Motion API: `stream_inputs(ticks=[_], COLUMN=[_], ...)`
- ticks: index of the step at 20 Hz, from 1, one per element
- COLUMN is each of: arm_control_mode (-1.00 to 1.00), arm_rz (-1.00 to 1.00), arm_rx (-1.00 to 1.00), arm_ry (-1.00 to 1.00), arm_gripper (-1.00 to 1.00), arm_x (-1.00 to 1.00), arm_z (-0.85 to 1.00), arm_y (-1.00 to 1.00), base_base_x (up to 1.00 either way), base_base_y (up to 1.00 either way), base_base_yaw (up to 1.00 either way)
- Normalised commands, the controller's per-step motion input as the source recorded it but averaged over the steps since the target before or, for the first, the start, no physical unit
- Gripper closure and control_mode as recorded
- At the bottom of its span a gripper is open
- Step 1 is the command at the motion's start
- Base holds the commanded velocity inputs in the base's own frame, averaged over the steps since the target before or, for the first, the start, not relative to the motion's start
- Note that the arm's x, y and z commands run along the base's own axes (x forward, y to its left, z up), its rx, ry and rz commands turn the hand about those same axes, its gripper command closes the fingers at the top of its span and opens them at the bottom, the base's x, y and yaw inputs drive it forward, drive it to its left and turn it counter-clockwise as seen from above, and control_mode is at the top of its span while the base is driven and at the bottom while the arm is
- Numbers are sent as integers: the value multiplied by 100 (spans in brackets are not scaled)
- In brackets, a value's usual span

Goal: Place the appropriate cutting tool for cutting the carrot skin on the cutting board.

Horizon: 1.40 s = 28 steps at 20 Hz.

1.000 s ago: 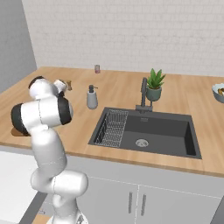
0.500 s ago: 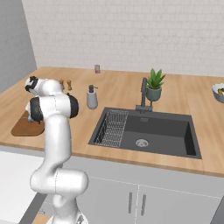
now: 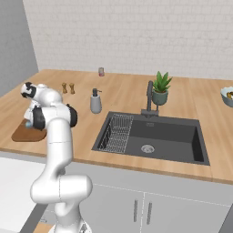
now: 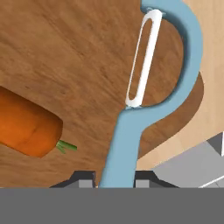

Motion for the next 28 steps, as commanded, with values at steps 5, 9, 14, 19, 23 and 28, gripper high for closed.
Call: stream_inputs(ticks=[5,9,14,19,23,28], arm_control_mode=[-100,-100,-100,-100,-100,-100], arm_rz=[0,0,1,0,0,0], arm_rx=[-12,-1,0,0,0,3], arm_ry=[0,-3,-16,-22,-28,-29], arm_gripper=[100,-100,-100,-100,-100,-100], arm_x=[10,0,-40,-59,-28,-65], arm_z=[-63,-69,-8,1,5,24], arm_y=[13,0,0,-4,-42,-71], base_base_x=[0,0,0,0,0,0], base_base_y=[0,0,0,0,0,0], base_base_yaw=[0,0,0,0,0,0])
